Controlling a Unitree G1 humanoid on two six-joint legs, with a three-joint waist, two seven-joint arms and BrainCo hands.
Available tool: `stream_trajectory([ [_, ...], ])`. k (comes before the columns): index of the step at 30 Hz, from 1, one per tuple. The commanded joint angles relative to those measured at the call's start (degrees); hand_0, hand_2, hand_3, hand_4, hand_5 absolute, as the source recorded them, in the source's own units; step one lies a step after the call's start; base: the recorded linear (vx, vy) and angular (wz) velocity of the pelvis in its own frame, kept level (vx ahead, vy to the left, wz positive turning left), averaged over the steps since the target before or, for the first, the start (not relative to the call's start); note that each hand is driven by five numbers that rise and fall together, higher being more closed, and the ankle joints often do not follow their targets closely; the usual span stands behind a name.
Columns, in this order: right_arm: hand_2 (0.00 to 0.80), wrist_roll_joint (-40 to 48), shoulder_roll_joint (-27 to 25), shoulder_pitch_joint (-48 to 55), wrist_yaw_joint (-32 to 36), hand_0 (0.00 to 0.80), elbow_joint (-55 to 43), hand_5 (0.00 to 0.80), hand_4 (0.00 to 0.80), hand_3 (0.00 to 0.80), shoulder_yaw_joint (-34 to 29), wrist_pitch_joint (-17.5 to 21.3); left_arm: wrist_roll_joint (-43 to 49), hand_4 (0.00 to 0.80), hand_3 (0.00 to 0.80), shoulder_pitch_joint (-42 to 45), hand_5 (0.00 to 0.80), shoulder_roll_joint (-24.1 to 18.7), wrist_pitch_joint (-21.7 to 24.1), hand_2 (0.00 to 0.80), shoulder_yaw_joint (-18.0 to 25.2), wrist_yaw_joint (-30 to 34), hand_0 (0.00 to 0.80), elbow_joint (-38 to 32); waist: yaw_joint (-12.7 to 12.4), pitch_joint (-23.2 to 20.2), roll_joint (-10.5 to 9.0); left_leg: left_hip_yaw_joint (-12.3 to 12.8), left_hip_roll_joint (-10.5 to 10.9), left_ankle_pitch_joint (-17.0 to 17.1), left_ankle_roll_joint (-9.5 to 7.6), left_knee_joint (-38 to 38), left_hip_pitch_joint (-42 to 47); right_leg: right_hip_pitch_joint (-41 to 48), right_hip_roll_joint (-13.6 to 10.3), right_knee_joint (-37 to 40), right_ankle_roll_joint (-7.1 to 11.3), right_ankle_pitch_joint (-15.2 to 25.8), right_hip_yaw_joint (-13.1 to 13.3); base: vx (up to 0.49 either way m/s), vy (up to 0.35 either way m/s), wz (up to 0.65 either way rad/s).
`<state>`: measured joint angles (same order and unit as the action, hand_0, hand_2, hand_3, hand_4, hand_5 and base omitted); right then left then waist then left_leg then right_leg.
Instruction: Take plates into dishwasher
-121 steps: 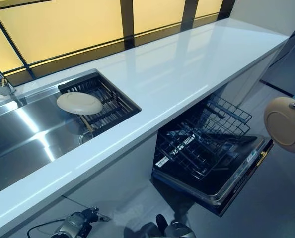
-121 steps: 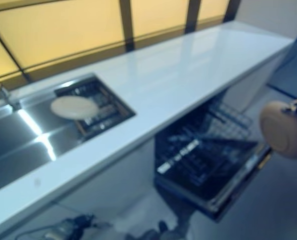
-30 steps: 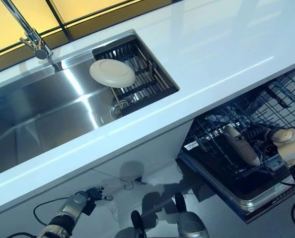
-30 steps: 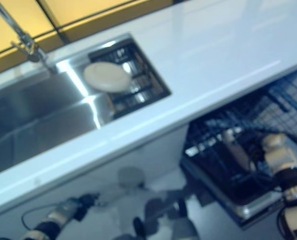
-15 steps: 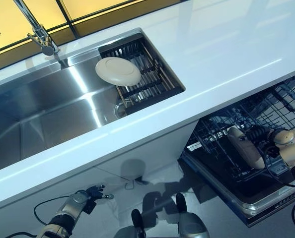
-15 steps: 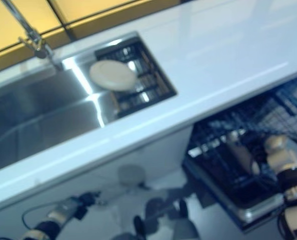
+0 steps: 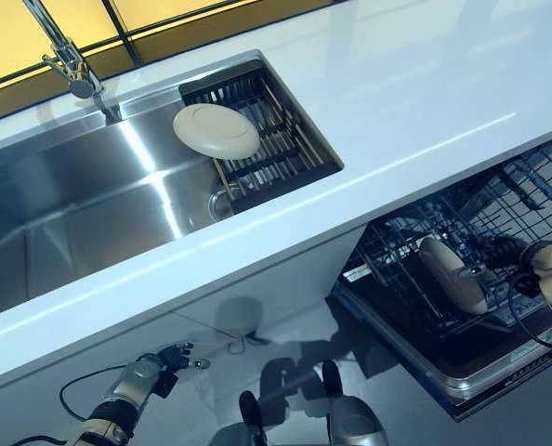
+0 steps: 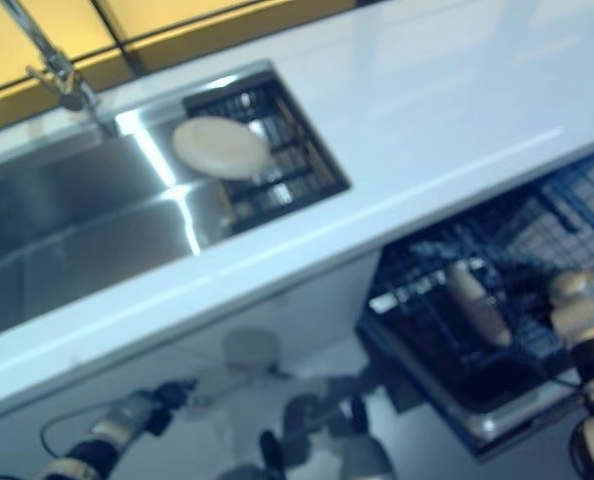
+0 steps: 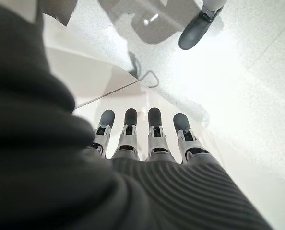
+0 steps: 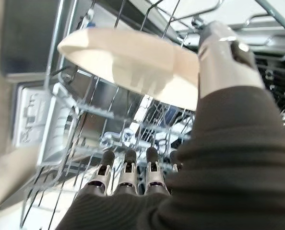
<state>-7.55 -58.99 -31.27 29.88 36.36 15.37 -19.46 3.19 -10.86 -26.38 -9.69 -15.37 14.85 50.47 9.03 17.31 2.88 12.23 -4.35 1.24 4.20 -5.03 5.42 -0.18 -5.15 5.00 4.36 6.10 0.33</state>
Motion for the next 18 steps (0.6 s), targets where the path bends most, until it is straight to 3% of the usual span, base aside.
stream_trajectory([
  [1,0.000,2.49,-5.03,-1.91,1.37,0.000,-1.24,0.000,0.000,0.000,-0.51,-0.78,1.32,0.000,0.000,-1.93,0.000,-4.05,0.04,0.000,-1.43,0.48,0.000,3.86,0.06,-5.47,-4.62,-0.74,-0.43,-2.50,-0.20,0.03,2.94,-0.80,-1.60,0.00,4.58,1.02,1.33,0.043,0.018,0.00],
  [11,0.000,6.38,-16.74,-8.66,6.07,0.000,-3.90,0.000,0.000,0.000,-1.58,-2.40,0.58,0.000,0.000,-1.08,0.000,-5.32,0.49,0.000,-1.03,0.65,0.000,5.70,0.90,-7.79,-7.60,-0.13,-0.54,-2.77,-0.44,0.03,4.23,0.72,-0.51,0.00,4.48,0.83,2.25,0.026,0.023,-0.02],
  [18,0.000,-0.21,-23.04,-24.42,-4.21,0.000,-0.35,0.000,0.000,0.000,9.67,4.43,-1.77,0.000,0.000,-0.62,0.000,-4.93,2.51,0.000,-2.68,-2.09,0.000,7.70,-0.93,-8.49,-8.88,-1.24,-0.49,-2.55,-0.61,0.03,3.94,1.48,-0.02,0.00,4.27,0.31,2.01,0.003,0.003,-0.01],
])
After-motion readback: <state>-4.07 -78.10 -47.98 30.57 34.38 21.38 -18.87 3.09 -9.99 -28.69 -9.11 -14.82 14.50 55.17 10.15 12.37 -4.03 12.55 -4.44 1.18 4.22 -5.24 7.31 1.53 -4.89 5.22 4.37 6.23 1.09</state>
